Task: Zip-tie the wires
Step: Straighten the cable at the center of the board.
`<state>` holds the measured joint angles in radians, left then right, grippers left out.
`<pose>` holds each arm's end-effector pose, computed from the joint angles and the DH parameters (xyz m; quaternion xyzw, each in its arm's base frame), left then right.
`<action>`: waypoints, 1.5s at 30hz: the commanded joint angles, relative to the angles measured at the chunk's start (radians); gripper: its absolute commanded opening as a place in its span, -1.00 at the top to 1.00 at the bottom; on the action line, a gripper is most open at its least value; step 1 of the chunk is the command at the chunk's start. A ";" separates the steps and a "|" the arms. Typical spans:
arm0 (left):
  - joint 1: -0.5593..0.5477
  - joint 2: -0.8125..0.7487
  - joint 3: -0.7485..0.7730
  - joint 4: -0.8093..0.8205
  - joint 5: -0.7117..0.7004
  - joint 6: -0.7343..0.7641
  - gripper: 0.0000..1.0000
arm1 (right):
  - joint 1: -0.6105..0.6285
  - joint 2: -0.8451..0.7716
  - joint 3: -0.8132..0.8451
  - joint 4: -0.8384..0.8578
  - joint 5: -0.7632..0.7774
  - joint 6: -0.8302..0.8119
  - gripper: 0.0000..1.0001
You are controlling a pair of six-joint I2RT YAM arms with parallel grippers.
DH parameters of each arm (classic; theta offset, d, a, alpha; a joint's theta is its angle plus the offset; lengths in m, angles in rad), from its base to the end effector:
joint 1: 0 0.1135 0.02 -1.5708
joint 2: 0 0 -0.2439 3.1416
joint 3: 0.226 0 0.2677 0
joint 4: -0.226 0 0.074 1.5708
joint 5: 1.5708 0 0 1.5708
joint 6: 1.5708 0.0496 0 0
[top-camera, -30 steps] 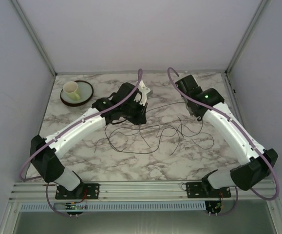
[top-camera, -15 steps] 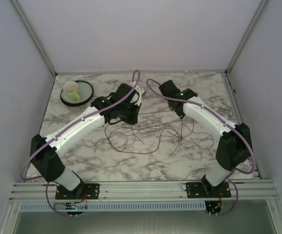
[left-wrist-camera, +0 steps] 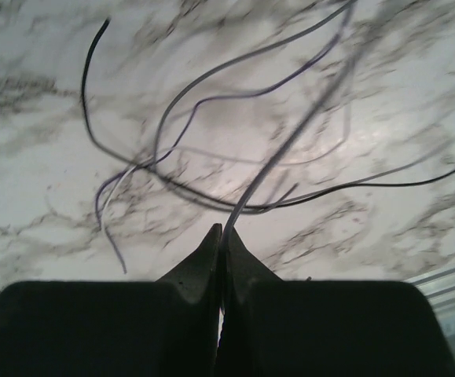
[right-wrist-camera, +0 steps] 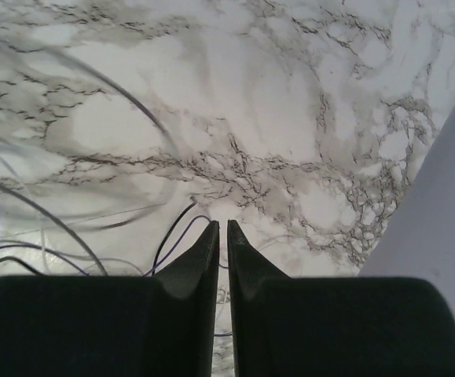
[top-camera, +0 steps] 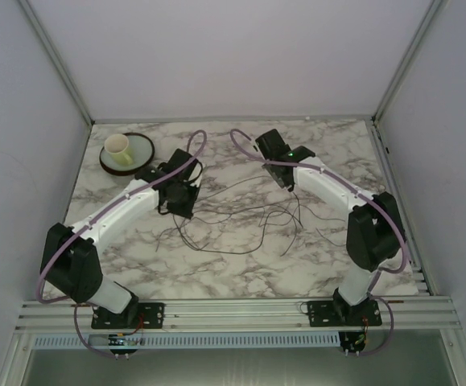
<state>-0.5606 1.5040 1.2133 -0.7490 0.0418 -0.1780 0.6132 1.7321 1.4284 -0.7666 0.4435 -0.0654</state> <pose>0.2813 -0.1790 0.2330 0.1888 0.9461 -0.1135 0.2374 0.3255 0.2030 0.2292 -0.2632 0.9094 -0.1398 0.2902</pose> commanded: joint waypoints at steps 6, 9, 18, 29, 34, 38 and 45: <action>0.042 -0.054 0.009 -0.074 -0.004 0.020 1.00 | -0.040 0.088 0.042 0.082 0.120 0.028 0.74; 0.043 -0.052 0.041 -0.080 0.015 0.024 1.00 | -0.050 0.084 0.065 0.107 0.042 0.055 0.56; 0.042 -0.020 0.053 -0.061 0.025 0.026 1.00 | -0.059 0.062 -0.014 0.161 -0.302 0.184 0.04; 0.042 -0.025 0.055 -0.061 0.024 0.025 1.00 | -0.056 0.103 -0.090 0.141 -0.379 0.286 0.04; 0.042 -0.033 0.052 -0.060 0.024 0.022 1.00 | -0.047 0.124 -0.111 0.124 -0.382 0.309 0.04; 0.043 -0.034 0.048 -0.061 0.027 0.020 1.00 | -0.039 0.148 -0.124 0.122 -0.373 0.324 0.04; 0.042 -0.038 0.046 -0.062 0.026 0.020 1.00 | -0.027 0.182 -0.124 0.119 -0.385 0.351 0.13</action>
<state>-0.5232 1.4879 1.2453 -0.7979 0.0555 -0.1581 0.5701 1.8977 1.2976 -0.6479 0.0708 0.2546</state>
